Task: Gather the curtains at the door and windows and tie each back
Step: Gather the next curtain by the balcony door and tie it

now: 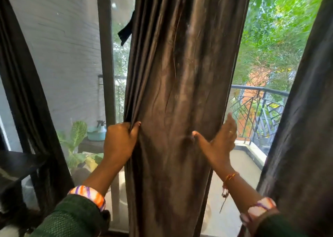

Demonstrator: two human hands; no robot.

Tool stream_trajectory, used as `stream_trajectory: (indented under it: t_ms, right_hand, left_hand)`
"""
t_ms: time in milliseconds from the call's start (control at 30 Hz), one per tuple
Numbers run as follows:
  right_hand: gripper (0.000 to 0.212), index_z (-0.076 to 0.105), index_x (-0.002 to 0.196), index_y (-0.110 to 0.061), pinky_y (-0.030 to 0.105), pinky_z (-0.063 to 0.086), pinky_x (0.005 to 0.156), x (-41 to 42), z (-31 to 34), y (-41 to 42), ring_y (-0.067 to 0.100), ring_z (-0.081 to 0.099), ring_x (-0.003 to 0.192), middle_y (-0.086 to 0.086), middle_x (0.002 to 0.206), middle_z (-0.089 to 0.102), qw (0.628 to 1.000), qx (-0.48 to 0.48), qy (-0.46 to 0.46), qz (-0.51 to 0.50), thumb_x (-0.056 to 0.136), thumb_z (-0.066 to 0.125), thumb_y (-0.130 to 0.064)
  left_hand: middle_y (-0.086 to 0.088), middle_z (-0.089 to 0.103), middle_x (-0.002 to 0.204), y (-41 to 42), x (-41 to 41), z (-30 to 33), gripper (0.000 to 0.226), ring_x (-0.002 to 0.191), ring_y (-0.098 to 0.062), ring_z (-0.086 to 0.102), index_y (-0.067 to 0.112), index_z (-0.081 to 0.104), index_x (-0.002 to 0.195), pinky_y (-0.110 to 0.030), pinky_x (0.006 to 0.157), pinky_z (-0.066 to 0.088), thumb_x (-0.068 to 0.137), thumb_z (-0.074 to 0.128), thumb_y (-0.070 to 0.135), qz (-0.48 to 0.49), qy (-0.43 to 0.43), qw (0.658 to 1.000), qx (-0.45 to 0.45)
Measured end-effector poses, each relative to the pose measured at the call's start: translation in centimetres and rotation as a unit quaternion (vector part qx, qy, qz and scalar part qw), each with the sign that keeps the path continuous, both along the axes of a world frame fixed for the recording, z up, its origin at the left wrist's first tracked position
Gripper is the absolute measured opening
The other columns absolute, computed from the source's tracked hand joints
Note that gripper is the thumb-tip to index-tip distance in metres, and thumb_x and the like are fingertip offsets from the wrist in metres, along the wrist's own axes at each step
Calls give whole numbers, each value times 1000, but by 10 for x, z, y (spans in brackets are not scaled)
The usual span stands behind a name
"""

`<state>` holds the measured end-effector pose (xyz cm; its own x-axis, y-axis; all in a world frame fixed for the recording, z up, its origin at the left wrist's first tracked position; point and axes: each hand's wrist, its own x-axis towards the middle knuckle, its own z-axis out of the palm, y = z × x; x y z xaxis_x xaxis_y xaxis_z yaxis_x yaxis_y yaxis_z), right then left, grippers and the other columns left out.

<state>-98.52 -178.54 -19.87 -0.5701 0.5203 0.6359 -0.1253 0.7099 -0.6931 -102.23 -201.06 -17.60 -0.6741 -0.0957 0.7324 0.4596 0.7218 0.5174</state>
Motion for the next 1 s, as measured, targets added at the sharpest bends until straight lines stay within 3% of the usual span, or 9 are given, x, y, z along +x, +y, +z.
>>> stream_trajectory:
  t_ms: [100, 200, 267, 367, 467, 533, 733, 933, 1000]
  right_hand:
    - [122, -3, 149, -17, 54, 24, 113, -11, 9, 29, 29, 20, 143, 7, 157, 14, 985, -132, -80, 79, 64, 80, -41]
    - [99, 20, 146, -12, 41, 46, 99, -13, 14, 30, 25, 51, 122, 8, 138, 47, 951, -225, -82, 195, 68, 80, -25]
    - [64, 46, 132, -9, 41, 50, 95, -11, 15, 24, 26, 60, 110, 8, 124, 60, 959, -179, -86, 202, 76, 75, -17]
    - [28, 60, 115, -5, 31, 51, 87, -2, 12, 1, 32, 64, 100, 13, 107, 68, 985, -38, -73, 153, 86, 59, -4]
    - [37, 53, 124, -2, 25, 47, 67, 9, -1, -33, 34, 65, 78, 17, 86, 68, 988, 56, -52, 134, 88, 44, 3]
    - [50, 43, 136, -10, 36, 53, 66, 16, -8, -55, 30, 63, 67, 13, 76, 66, 984, 67, -50, 156, 87, 41, 2]
    - [68, 24, 144, -21, 45, 51, 74, 23, -20, -93, 37, 62, 93, 15, 101, 64, 969, 113, -92, 201, 81, 38, 0]
    - [88, -11, 148, -28, 45, 53, 76, 21, -33, -94, 38, 63, 98, 16, 136, 47, 957, 153, -158, 190, 84, 43, -2]
    - [91, -18, 146, -30, 46, 54, 76, 18, -44, -94, 39, 64, 93, 17, 146, 33, 948, 167, -192, 191, 86, 45, -5]
  left_hand:
    - [-29, 62, 63, -6, -1, 1, 45, 59, -39, 60, -8, 63, 61, -27, 56, 30, 88, 58, 27, 6, 4, 1000, -24]
    - [-28, 64, 65, -7, -1, 1, 43, 59, -37, 60, -8, 65, 65, -26, 56, 31, 88, 58, 27, 3, 8, 999, -35]
    - [-27, 64, 65, -5, 0, 2, 42, 59, -37, 60, -9, 65, 65, -26, 56, 32, 88, 59, 26, -1, 11, 999, -39]
    - [-27, 61, 59, 2, 0, -1, 42, 54, -38, 59, -8, 61, 59, -26, 54, 30, 86, 62, 23, -5, 11, 999, -52]
    - [-25, 55, 48, 14, 0, -7, 44, 43, -38, 56, -3, 53, 48, -26, 48, 31, 82, 68, 21, -20, 10, 997, -75]
    - [-21, 53, 42, 24, 3, -10, 44, 36, -34, 52, -1, 50, 45, -21, 44, 30, 79, 70, 18, -38, 23, 995, -88]
    - [-27, 62, 66, 48, 10, -13, 39, 57, -35, 58, -6, 64, 66, -28, 50, 33, 91, 55, 22, -102, 13, 994, -36]
    - [-20, 64, 62, 49, 18, -16, 47, 51, -26, 56, 1, 68, 70, -16, 44, 27, 94, 42, 31, -155, 61, 986, 9]
    - [-10, 60, 53, 50, 23, -15, 55, 46, -10, 50, 9, 66, 62, -9, 45, 29, 94, 34, 40, -184, 47, 981, 25]
